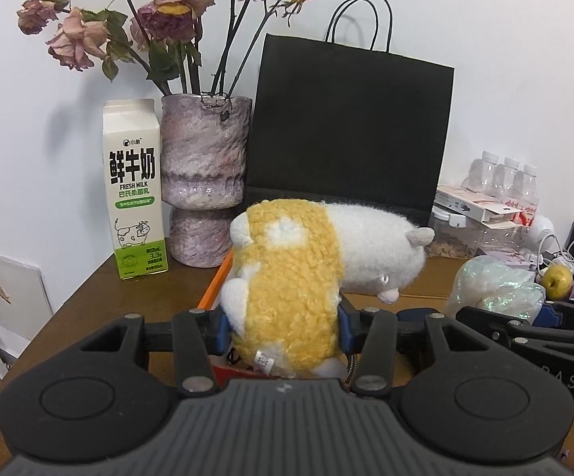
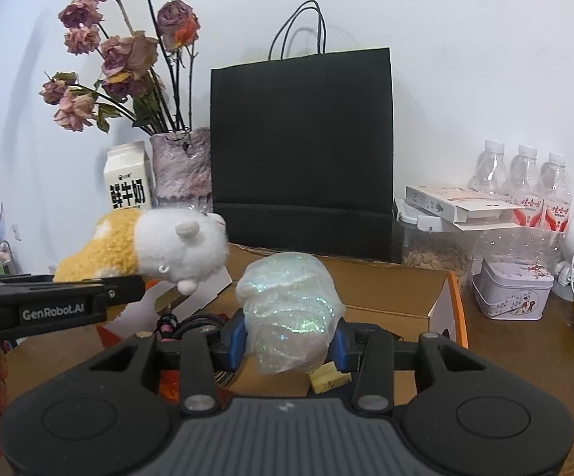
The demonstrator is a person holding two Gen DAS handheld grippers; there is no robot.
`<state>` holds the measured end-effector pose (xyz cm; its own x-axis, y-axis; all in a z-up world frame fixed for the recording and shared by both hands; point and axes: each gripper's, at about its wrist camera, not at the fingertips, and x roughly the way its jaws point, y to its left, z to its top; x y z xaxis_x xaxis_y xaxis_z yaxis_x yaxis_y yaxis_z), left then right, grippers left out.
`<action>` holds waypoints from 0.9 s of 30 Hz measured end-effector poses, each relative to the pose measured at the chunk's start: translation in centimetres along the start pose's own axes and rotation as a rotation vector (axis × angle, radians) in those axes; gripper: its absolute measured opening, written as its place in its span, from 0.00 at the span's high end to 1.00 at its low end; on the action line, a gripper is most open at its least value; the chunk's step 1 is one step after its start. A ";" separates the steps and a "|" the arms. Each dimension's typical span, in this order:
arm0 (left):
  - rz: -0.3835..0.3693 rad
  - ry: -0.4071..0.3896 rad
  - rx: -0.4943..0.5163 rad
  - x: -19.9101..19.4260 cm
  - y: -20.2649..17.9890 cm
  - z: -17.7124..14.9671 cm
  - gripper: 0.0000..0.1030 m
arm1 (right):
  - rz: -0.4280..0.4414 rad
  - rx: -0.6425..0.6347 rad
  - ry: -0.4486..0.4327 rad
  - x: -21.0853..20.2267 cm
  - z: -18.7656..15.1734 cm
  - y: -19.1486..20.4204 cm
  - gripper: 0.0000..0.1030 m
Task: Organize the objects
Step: 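Release the plush toy and glitter ball into the box with both tools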
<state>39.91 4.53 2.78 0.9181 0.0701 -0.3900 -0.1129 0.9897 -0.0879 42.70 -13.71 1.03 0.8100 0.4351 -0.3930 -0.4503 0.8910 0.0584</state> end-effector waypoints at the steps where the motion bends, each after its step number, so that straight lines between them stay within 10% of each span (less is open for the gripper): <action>1: -0.001 0.001 0.001 0.3 0.0 0.1 0.53 | -0.001 -0.003 0.002 0.3 0.0 -0.1 0.61; 27: -0.039 0.046 0.034 6.5 0.0 0.6 0.53 | -0.043 -0.012 0.053 5.0 -0.3 -1.4 0.61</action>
<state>46.16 5.09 0.80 0.9031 0.0265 -0.4285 -0.0637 0.9953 -0.0725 47.27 -12.82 -1.31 0.8079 0.3891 -0.4426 -0.4205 0.9068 0.0296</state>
